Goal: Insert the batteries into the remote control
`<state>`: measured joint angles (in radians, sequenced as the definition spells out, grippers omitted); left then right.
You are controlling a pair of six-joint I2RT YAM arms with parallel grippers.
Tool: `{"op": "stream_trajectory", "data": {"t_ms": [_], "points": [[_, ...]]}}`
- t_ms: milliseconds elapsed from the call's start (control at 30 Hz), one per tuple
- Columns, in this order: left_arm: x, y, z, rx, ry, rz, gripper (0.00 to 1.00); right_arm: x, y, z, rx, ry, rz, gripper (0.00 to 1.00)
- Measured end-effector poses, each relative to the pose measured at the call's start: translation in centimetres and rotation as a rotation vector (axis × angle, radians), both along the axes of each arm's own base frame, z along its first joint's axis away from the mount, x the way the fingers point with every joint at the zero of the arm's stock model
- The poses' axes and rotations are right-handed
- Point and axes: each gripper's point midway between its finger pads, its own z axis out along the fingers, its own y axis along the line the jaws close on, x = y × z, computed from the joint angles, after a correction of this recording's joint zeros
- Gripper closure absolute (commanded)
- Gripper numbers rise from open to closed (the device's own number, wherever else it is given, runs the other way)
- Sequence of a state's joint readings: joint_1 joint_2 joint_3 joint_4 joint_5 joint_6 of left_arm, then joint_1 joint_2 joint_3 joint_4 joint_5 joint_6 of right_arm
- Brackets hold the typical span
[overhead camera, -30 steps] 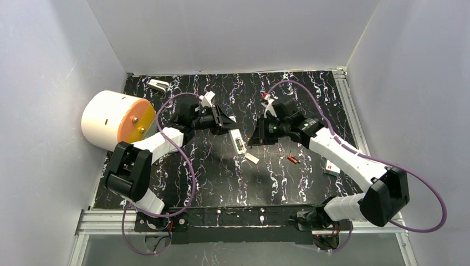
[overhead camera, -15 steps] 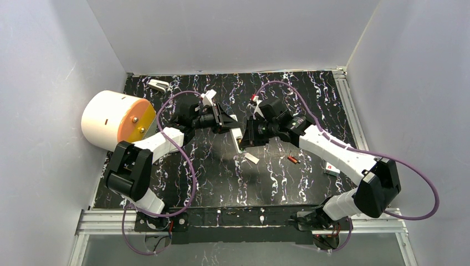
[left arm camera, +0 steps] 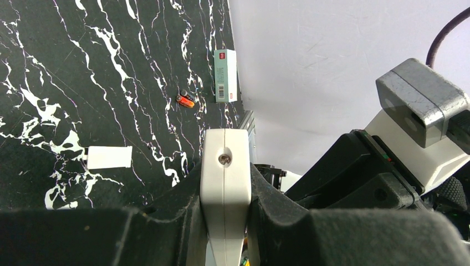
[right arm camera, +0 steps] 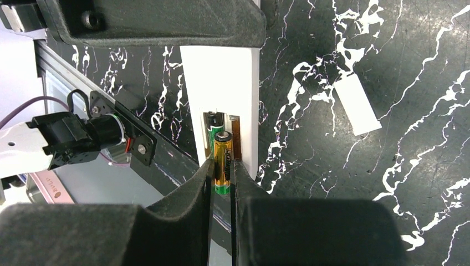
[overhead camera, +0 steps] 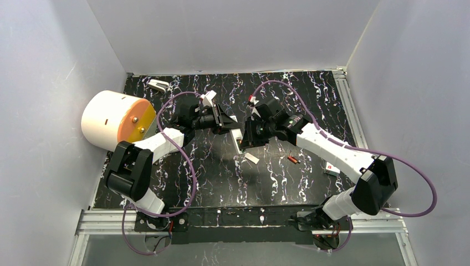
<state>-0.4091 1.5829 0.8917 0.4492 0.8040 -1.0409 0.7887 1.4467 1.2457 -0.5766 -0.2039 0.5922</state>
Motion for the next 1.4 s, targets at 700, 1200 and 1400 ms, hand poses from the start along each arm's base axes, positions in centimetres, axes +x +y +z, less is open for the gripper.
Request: {"op": "stream_trajectory", "data": {"t_ms": [700,1200,1400], "points": [[0.1,0.1,-0.2,0.009,-0.017,0.000,1.00,0.3,-0.2,-0.1,-0.052,-0.010,0.018,0.73],[0.2,0.1,-0.2,0.010,-0.015,0.005,1.00,0.1,0.0,-0.1,-0.056,-0.018,0.025,0.66],[0.2,0.0,-0.3,-0.004,0.038,0.015,1.00,1.1,0.2,1.1,-0.024,-0.065,-0.032,0.58]]}}
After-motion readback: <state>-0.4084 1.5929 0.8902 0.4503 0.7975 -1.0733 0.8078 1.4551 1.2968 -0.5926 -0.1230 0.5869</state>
